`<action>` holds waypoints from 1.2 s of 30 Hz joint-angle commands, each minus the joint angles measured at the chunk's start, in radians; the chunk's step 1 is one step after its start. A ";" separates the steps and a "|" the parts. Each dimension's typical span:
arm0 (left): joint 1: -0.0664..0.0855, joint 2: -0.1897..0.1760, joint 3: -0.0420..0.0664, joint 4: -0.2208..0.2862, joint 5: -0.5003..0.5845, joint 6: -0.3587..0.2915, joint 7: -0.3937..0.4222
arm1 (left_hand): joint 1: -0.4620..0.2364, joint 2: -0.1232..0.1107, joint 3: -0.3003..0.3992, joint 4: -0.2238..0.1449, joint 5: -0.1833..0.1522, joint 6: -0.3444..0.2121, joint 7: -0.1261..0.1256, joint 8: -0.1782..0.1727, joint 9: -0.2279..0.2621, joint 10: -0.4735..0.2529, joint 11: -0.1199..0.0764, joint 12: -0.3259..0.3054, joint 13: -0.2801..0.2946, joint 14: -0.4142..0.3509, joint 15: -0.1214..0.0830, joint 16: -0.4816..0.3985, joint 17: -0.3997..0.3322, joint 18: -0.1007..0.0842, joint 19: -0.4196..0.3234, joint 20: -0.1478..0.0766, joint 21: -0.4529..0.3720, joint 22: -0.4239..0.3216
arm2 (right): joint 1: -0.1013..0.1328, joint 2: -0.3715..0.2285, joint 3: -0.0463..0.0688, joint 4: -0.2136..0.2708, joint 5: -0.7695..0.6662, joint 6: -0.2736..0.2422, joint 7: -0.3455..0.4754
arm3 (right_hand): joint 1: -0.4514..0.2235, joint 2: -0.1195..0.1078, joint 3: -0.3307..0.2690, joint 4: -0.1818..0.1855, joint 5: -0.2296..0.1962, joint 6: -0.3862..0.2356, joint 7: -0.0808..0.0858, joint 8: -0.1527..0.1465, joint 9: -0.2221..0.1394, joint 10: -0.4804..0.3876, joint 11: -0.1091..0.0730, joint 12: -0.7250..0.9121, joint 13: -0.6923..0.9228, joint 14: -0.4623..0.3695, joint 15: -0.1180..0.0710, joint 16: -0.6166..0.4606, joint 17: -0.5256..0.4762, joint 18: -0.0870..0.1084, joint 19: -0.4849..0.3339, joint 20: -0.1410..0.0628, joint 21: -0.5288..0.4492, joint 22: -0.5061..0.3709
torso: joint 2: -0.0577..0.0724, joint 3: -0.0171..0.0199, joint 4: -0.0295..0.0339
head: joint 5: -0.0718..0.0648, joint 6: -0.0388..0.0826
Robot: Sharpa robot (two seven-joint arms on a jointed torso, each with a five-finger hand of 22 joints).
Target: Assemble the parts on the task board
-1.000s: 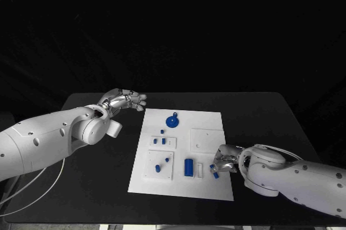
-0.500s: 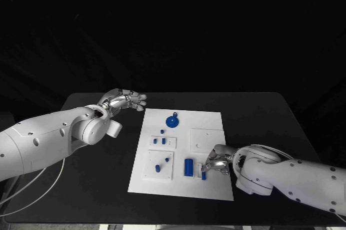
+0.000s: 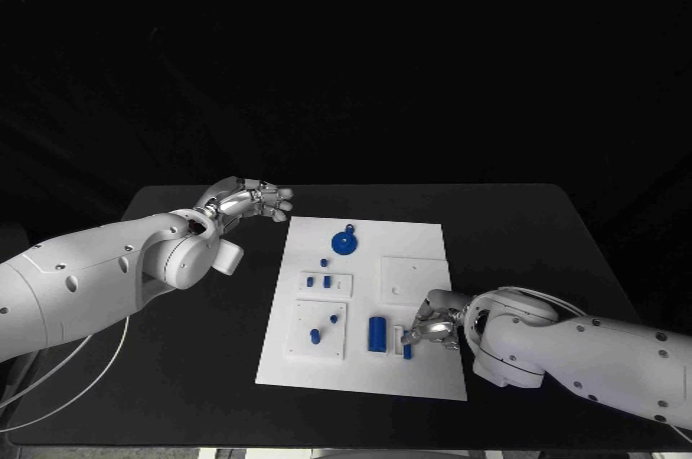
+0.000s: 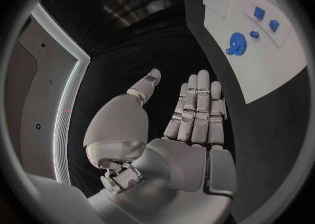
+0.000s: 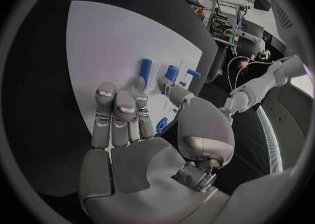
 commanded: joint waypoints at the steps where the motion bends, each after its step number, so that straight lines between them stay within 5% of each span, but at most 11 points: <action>1: 0.001 0.002 0.001 0.003 0.000 0.014 0.003 | -0.002 0.003 -0.003 -0.003 -0.003 0.002 -0.005 0.005 -0.001 0.002 -0.004 -0.002 0.002 0.004 0.002 -0.004 0.001 -0.001 0.005 -0.001 -0.004 0.001 | -0.002 0.003 -0.001 0.003 -0.105 0.143 -0.039 | -0.029 -0.022 -0.009 0.037 -0.005 0.005 0.002 0.006 0.007 -0.005 -0.003 -0.008 -0.003 -0.001 -0.009 -0.003 0.001 0.015 0.002 -0.007 -0.006 0.009 | 0.000 0.0014 -0.0006 | 0.001 0.001; 5: 0.001 0.001 0.001 0.003 0.000 0.014 0.003 | -0.002 0.003 -0.003 -0.003 -0.003 0.002 -0.005 0.005 -0.001 0.003 -0.004 -0.002 0.002 0.004 0.002 -0.004 0.001 -0.001 0.006 -0.001 -0.004 0.002 | -0.002 0.005 -0.001 -0.002 -0.122 0.176 -0.046 | -0.085 -0.008 -0.038 0.090 -0.005 0.006 0.001 0.008 0.009 -0.002 -0.004 -0.003 0.000 -0.001 -0.010 -0.001 0.003 0.015 0.001 -0.008 -0.005 0.010 | 0.000 0.0014 -0.0009 | 0.001 0.001; 14: 0.001 0.001 0.001 0.003 -0.001 0.018 0.001 | -0.002 0.004 -0.004 -0.003 -0.003 0.003 -0.005 0.005 -0.001 0.003 -0.004 -0.002 0.002 0.004 0.002 -0.005 0.002 -0.001 0.006 -0.001 -0.005 0.002 | -0.002 0.034 -0.002 -0.034 -0.138 0.179 -0.046 | -0.120 0.035 -0.088 0.104 -0.005 0.010 -0.003 0.013 0.012 0.009 -0.008 0.012 0.008 -0.005 -0.013 0.003 0.006 0.015 -0.008 -0.014 -0.002 0.015 | 0.001 0.0012 0.0004 | 0.000 0.000; 24: 0.001 0.000 0.001 0.003 -0.002 0.019 -0.002 | -0.003 0.004 -0.004 -0.003 -0.003 0.003 -0.005 0.005 -0.001 0.003 -0.004 -0.002 0.002 0.004 0.002 -0.005 0.003 -0.001 0.006 -0.001 -0.005 0.002 | -0.002 0.043 -0.002 -0.060 -0.145 0.184 -0.045 | -0.135 0.133 -0.102 0.106 -0.005 0.013 -0.006 0.015 0.011 0.014 -0.011 0.019 0.012 -0.008 -0.015 0.004 0.008 0.015 -0.015 -0.017 0.000 0.016 | 0.000 0.0001 0.0003 | 0.001 -0.001; 33: 0.001 -0.001 0.001 0.001 -0.003 0.019 -0.004 | -0.002 0.006 -0.003 -0.003 -0.003 0.003 -0.005 0.006 -0.001 0.003 -0.004 -0.002 0.002 0.005 0.002 -0.006 0.003 -0.001 0.006 -0.001 -0.005 0.003 | -0.003 0.053 -0.004 -0.073 -0.151 0.199 -0.046 | -0.097 0.148 -0.051 0.082 -0.005 0.014 -0.006 0.015 0.010 0.015 -0.011 0.020 0.013 -0.008 -0.016 0.004 0.008 0.015 -0.017 -0.020 0.002 0.016 | 0.000 0.0009 0.0001 | -0.001 -0.005; 36: 0.001 0.000 0.001 0.001 -0.003 0.020 -0.004 | -0.001 0.007 -0.003 -0.003 -0.003 0.003 -0.006 0.006 -0.001 0.003 -0.004 -0.002 0.002 0.005 0.002 -0.006 0.004 -0.001 0.006 -0.001 -0.006 0.003 | -0.003 0.054 -0.005 -0.076 -0.156 0.208 -0.048 | -0.060 0.138 -0.027 0.045 -0.005 0.015 -0.007 0.015 0.010 0.018 -0.012 0.025 0.015 -0.008 -0.016 0.005 0.008 0.015 -0.017 -0.022 0.004 0.018 | 0.000 0.0008 -0.0004 | -0.001 -0.007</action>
